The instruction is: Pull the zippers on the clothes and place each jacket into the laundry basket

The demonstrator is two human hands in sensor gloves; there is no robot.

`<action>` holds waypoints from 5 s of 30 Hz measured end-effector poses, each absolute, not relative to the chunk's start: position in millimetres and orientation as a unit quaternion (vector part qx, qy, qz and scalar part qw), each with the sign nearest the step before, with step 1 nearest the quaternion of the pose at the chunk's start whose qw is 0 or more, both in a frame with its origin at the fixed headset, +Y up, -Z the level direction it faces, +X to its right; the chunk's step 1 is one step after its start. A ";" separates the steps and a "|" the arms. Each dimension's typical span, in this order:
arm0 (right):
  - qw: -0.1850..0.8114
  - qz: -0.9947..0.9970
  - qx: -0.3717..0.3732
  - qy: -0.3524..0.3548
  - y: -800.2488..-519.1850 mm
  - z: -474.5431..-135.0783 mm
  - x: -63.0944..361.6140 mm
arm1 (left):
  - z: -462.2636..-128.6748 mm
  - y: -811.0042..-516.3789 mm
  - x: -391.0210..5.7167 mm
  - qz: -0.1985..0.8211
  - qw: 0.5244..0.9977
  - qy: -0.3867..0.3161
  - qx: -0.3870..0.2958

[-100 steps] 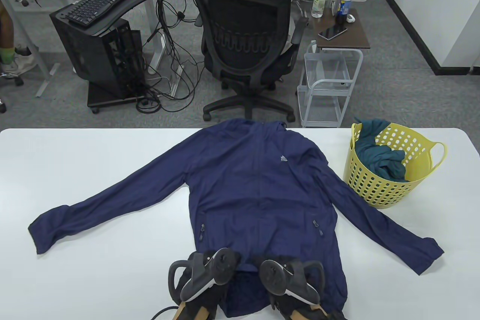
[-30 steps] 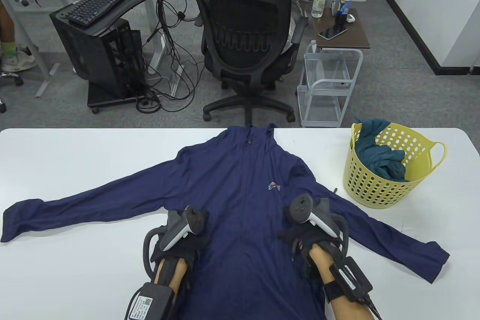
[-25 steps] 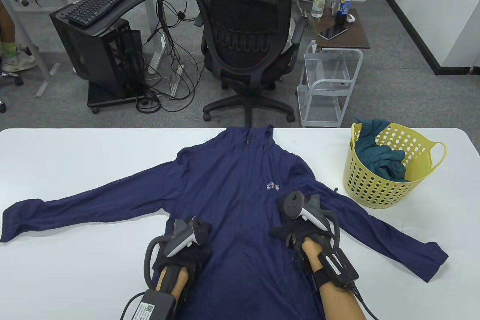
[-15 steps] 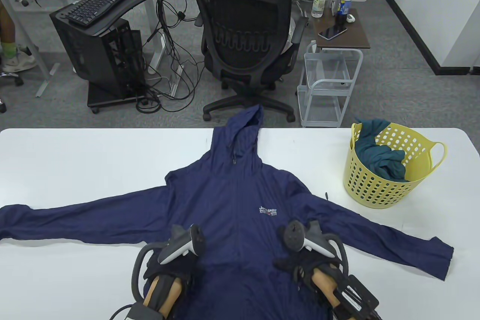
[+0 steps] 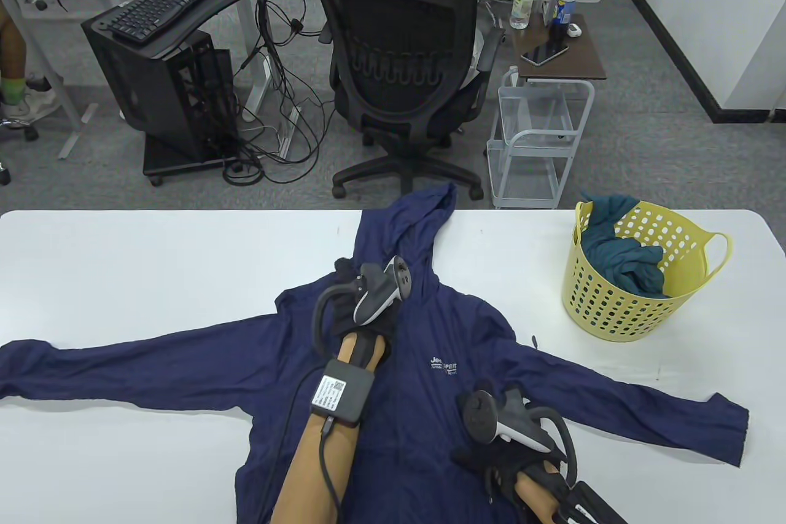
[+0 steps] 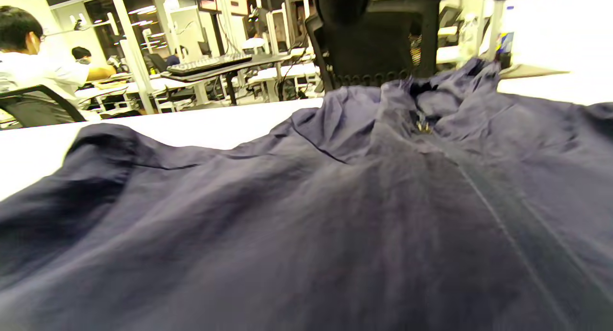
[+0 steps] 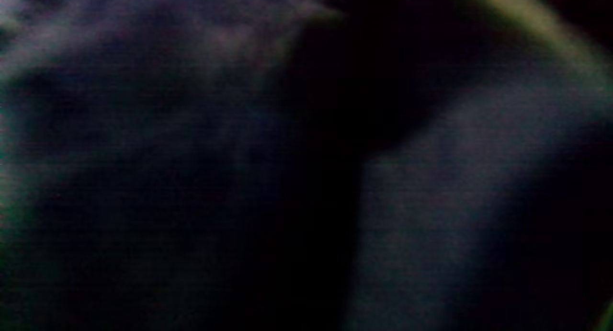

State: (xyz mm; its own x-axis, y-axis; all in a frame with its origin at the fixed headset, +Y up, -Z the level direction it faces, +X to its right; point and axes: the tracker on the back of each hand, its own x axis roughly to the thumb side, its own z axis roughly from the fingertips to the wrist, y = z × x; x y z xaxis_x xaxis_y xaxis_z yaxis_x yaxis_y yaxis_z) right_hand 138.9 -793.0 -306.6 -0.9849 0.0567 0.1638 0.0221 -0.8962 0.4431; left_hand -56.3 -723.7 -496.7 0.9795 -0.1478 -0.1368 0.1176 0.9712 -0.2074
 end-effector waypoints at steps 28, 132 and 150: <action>0.045 0.971 0.106 0.211 -775.1 -305.5 145.5 | -486.8 -719.2 -100.3 0.116 0.993 -0.013 0.012; 0.057 0.983 0.130 0.114 -764.0 -323.6 69.3 | -427.4 -751.6 -55.5 -0.135 0.990 -0.028 0.000; 0.125 0.978 0.087 0.144 -777.7 -346.3 99.2 | -355.9 -745.3 -47.8 -0.022 0.984 -0.084 -0.158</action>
State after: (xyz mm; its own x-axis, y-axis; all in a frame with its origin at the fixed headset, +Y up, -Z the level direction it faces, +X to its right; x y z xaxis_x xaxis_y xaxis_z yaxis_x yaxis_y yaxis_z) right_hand 99.2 -777.7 -346.3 -0.9539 0.2687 0.1339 -0.2187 -0.9274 0.3035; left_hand -47.8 -745.3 -355.9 0.9849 -0.0158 0.1722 0.0689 0.9492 -0.3069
